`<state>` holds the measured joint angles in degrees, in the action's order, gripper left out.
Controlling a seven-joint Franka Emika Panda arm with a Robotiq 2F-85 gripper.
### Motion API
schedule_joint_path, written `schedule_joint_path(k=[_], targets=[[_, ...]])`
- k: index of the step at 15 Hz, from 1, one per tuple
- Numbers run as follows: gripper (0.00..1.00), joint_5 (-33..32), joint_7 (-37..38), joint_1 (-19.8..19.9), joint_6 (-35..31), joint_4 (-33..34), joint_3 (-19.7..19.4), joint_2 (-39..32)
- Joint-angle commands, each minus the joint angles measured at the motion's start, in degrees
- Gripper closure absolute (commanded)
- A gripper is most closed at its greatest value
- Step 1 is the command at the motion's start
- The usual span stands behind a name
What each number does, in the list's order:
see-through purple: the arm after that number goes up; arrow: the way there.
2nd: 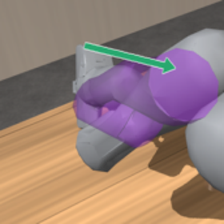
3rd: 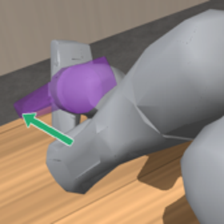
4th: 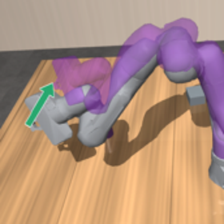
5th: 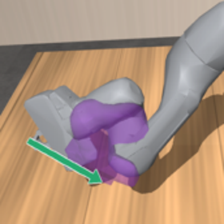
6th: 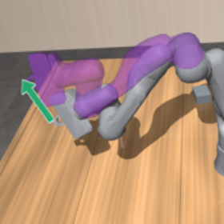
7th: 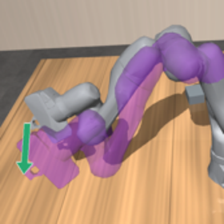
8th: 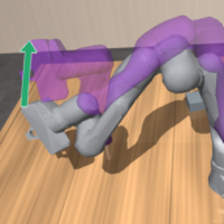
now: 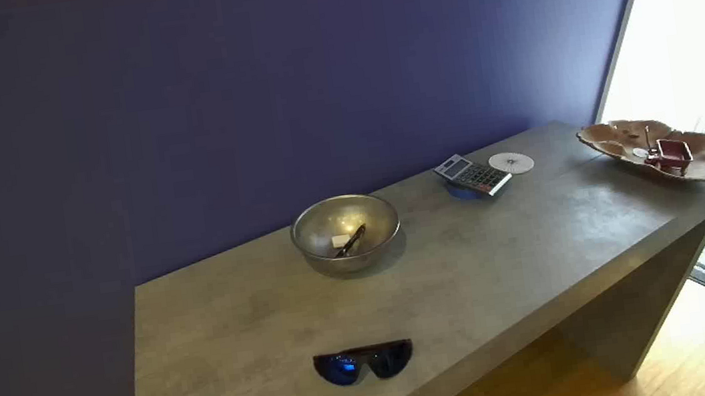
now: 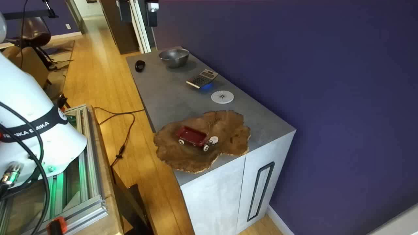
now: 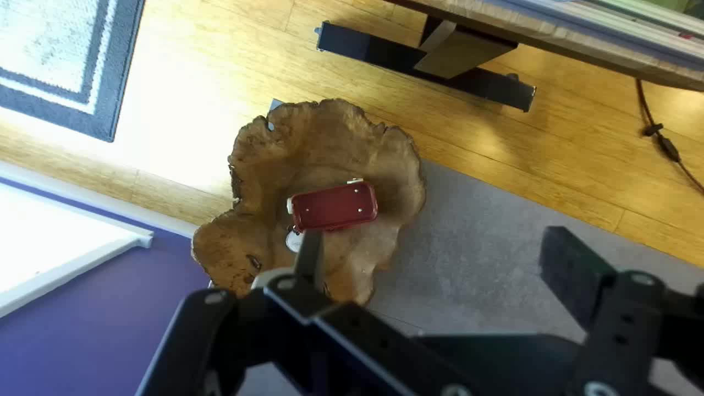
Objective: Put the glasses on the white circular on the right
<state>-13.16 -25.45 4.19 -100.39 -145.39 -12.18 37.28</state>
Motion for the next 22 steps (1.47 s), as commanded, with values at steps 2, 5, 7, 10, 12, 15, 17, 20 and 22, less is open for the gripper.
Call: schedule_joint_path(k=[2,5,7,10,12,15,17,20,22], targets=[[0.0,-0.08,0.12,-0.24,0.12,0.09,-0.17,0.01],[0.0,-0.08,0.12,-0.24,0.12,0.09,-0.17,0.01],[0.0,1.16,-0.89,-1.83,-0.89,-0.16,0.27,-0.14],[0.0,8.04,-1.36,-9.49,-5.88,-1.27,4.47,-1.56],[0.0,12.46,-2.26,-14.53,-8.59,-0.32,7.07,-4.33],[0.0,17.57,-2.45,-21.56,-13.03,1.95,12.51,-11.19],[0.0,19.41,-4.39,-25.08,-14.54,3.59,15.44,-16.43],[0.0,18.32,-2.2,-24.18,-14.57,1.9,17.12,-14.7],[0.0,18.35,-2.78,-24.07,-14.69,2.85,17.3,-16.53]])
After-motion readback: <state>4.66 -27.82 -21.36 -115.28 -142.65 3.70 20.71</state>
